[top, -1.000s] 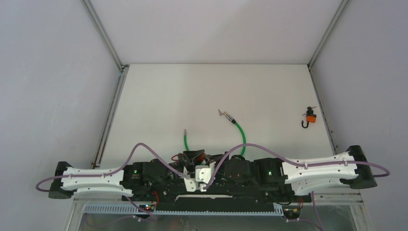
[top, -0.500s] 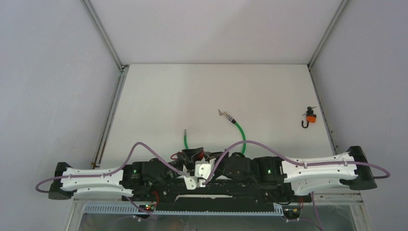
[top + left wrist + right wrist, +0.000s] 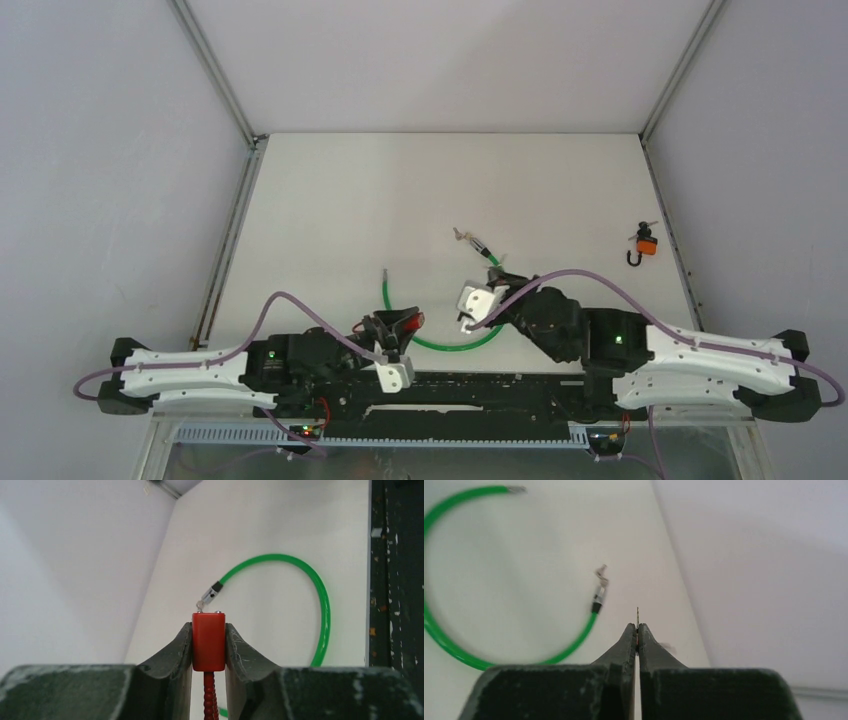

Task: Lock with the key
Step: Place the lock at the center of the board.

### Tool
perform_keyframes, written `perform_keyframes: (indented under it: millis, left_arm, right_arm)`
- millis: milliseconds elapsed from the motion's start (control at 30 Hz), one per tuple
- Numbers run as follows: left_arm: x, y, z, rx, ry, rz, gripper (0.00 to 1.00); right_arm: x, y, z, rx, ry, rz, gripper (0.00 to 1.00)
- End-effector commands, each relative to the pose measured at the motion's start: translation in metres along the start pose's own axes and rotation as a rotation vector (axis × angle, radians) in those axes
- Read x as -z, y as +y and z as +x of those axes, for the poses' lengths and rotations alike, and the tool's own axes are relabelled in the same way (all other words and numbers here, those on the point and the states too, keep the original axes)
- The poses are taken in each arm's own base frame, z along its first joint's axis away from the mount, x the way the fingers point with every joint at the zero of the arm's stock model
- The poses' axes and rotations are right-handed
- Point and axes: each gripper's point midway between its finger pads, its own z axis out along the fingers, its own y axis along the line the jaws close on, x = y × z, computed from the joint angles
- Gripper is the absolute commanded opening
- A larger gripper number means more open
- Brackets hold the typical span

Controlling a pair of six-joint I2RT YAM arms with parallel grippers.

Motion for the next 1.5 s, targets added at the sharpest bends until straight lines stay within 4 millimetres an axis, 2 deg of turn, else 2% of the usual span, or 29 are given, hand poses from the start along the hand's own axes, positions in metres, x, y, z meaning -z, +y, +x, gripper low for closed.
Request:
perform_keyframes:
  millis: [0,100,167,367,500,600,633,667,700,733,767,800,867,1000,1133,1267,1300,1367,1400,1433,1467]
  left_arm:
    - [0.007,0.004,0.002,0.038,0.048,0.005,0.00]
    - [0.009,0.000,0.007,0.058,0.056,0.010,0.00]
    - [0.009,-0.001,0.007,0.075,0.048,0.007,0.00]
    - [0.006,0.003,0.007,0.184,0.018,-0.066,0.00]
    - [0.003,0.017,0.008,0.349,0.013,-0.201,0.00]
    - [0.009,0.039,0.031,0.545,0.123,-0.418,0.00]
    - [0.010,0.044,0.036,0.602,0.149,-0.468,0.00]
    - [0.010,0.044,0.039,0.638,0.166,-0.484,0.00]
    - [0.008,0.041,0.040,0.661,0.176,-0.481,0.00]
    - [0.005,0.039,0.042,0.680,0.180,-0.473,0.00]
    - [0.003,0.037,0.044,0.704,0.184,-0.471,0.00]
    - [0.002,0.036,0.046,0.728,0.189,-0.474,0.00]
    - [0.000,0.034,0.053,0.811,0.201,-0.490,0.00]
    - [-0.008,0.036,0.072,0.979,0.207,-0.492,0.00]
    - [-0.023,0.042,0.085,1.081,0.174,-0.484,0.00]
    - [-0.043,0.039,0.113,1.105,0.185,-0.534,0.02]
    - [-0.050,0.037,0.119,1.117,0.194,-0.523,0.05]
    - [-0.069,0.026,0.123,1.151,0.216,-0.449,0.16]
    - [-0.082,0.016,0.130,1.173,0.257,-0.393,0.25]
    - [-0.092,0.009,0.136,1.199,0.291,-0.348,0.47]
    - [-0.100,0.007,0.142,1.231,0.331,-0.329,0.82]
  right_arm:
    - [0.025,-0.041,0.035,0.073,0.149,0.160,0.00]
    - [0.032,-0.044,0.033,0.035,0.113,0.157,0.00]
    - [0.033,-0.037,0.026,-0.037,0.057,0.118,0.00]
    - [0.023,-0.015,0.000,-0.422,-0.102,-0.008,0.00]
    - [-0.001,-0.001,0.014,-0.707,-0.022,-0.065,0.00]
    - [-0.019,0.018,0.025,-0.901,0.053,-0.173,0.00]
    - [-0.025,0.021,0.030,-0.970,0.073,-0.199,0.04]
    - [-0.029,0.028,0.029,-1.022,0.073,-0.250,0.14]
    - [-0.032,0.032,0.026,-1.068,0.059,-0.294,0.29]
    - [-0.035,0.036,0.023,-1.107,0.036,-0.338,0.54]
    - [-0.037,0.036,0.023,-1.139,0.021,-0.348,0.72]
    - [-0.040,0.033,0.026,-1.164,0.021,-0.321,0.78]
    - [-0.043,0.022,0.036,-1.174,0.040,-0.233,0.84]
    - [-0.038,0.009,0.057,-1.187,0.095,-0.093,0.88]
    - [-0.028,0.014,0.067,-1.216,0.119,-0.064,0.87]
    - [-0.020,0.020,0.082,-1.359,0.161,0.014,0.87]
    - [-0.019,0.023,0.086,-1.393,0.181,0.029,0.86]
    - [-0.017,0.030,0.097,-1.461,0.246,0.066,0.86]
    - [-0.015,0.036,0.104,-1.507,0.291,0.088,0.86]
    - [-0.015,0.042,0.111,-1.520,0.338,0.091,0.86]
    - [-0.014,0.048,0.116,-1.527,0.377,0.089,0.87]
